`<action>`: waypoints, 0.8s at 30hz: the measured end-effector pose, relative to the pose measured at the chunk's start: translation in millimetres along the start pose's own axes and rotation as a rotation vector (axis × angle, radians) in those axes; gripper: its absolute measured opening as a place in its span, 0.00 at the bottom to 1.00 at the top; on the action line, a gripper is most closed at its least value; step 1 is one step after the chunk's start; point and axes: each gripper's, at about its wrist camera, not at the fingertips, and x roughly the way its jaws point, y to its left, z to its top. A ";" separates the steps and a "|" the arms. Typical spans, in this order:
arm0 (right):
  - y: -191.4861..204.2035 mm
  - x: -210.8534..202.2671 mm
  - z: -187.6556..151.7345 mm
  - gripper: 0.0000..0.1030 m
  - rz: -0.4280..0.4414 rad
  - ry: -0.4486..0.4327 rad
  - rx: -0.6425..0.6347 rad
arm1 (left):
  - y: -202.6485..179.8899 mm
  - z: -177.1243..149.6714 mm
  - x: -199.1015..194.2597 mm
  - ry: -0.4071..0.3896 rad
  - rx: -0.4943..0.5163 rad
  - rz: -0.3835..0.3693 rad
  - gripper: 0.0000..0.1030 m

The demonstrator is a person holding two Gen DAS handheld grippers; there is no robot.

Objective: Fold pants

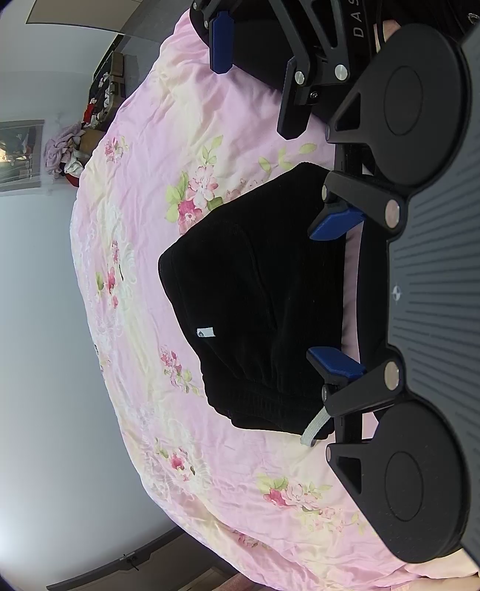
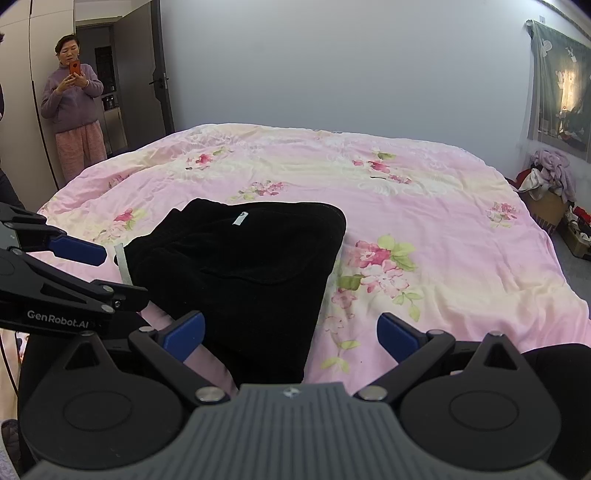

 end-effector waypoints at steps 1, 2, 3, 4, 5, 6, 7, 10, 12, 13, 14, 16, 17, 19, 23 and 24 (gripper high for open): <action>-0.1 -0.1 -0.1 0.93 0.000 0.000 0.000 | -0.8 0.4 -0.8 0.000 0.000 0.001 0.76; -0.4 -0.3 0.0 0.93 0.000 0.001 0.000 | -0.9 0.4 -0.9 -0.001 0.000 0.001 0.76; -0.5 -0.9 0.2 0.93 0.000 0.002 0.001 | -0.9 0.4 -0.9 -0.001 0.000 0.000 0.76; -0.5 -0.9 0.2 0.93 0.000 0.001 0.000 | -0.7 0.3 -0.8 0.000 0.001 0.000 0.76; -0.5 -0.9 0.2 0.93 0.000 0.002 0.000 | -0.5 0.2 -0.7 0.000 0.001 0.001 0.76; -0.4 -0.9 0.1 0.93 0.000 0.002 0.000 | -0.8 0.3 -0.8 0.000 0.001 0.001 0.76; -0.4 -1.1 0.1 0.93 0.000 0.002 0.000 | -0.6 0.2 -0.8 0.000 0.000 0.001 0.76; -0.8 -0.9 -0.1 0.93 -0.001 0.002 -0.001 | -1.2 0.6 -1.7 -0.001 0.000 -0.001 0.76; -1.7 -1.8 -0.8 0.93 -0.002 0.004 0.001 | -1.4 0.5 -1.7 -0.001 0.000 0.000 0.76; -2.1 -2.3 -1.3 0.93 -0.001 0.004 0.002 | -1.5 0.5 -1.7 -0.002 -0.001 0.000 0.76; -2.3 -2.5 -1.3 0.93 -0.002 0.005 0.003 | -1.7 0.4 -1.7 -0.001 -0.001 0.000 0.76; -2.8 -3.0 -2.0 0.93 -0.003 0.006 0.005 | -1.8 0.3 -1.6 -0.002 -0.001 0.000 0.76; -3.1 -3.0 -1.9 0.93 -0.002 0.007 0.005 | -1.9 0.3 -1.6 -0.001 -0.002 0.000 0.76; -3.3 -2.9 -1.9 0.93 -0.002 0.006 0.005 | -3.3 1.0 -2.8 -0.001 -0.001 0.000 0.76; -3.9 -2.8 -1.8 0.93 -0.002 0.007 0.005 | -4.6 1.6 -3.4 -0.001 -0.001 0.001 0.76; -3.6 -2.6 -1.7 0.93 -0.004 0.009 0.005 | -4.8 1.7 -3.5 -0.002 -0.002 0.000 0.76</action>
